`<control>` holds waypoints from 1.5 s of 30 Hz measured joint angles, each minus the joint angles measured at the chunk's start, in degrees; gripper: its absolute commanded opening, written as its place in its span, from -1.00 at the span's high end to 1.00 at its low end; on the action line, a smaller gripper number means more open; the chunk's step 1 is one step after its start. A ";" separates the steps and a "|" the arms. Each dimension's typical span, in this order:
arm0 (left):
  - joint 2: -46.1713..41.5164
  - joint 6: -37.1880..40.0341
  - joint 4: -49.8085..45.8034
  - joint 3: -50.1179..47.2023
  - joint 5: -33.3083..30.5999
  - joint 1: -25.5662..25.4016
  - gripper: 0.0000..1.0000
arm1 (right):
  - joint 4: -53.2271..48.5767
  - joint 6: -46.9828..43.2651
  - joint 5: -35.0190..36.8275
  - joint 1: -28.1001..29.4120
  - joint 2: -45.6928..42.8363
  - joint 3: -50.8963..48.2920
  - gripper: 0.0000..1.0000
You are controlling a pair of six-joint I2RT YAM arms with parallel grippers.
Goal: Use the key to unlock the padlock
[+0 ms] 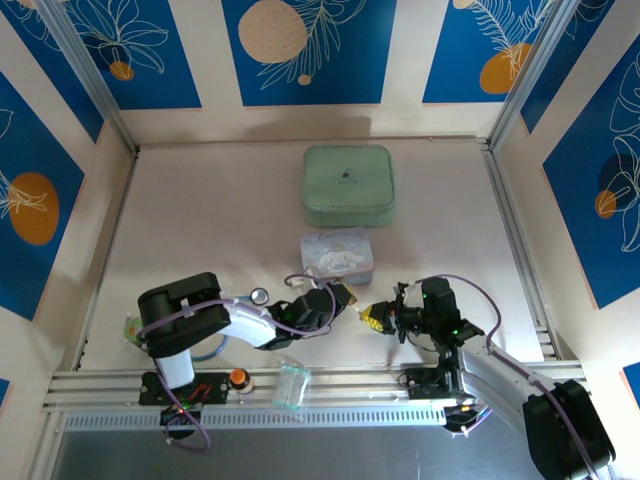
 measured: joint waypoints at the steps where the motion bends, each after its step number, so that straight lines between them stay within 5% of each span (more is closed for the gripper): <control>1: 0.02 0.00 0.04 0.00 0.02 0.00 1.00 | 0.13 0.02 0.02 -0.04 0.26 0.00 1.00; 45: 1.40 -0.24 2.99 0.07 -0.79 -0.68 1.00 | 2.84 -1.64 0.11 -1.86 4.22 0.04 1.00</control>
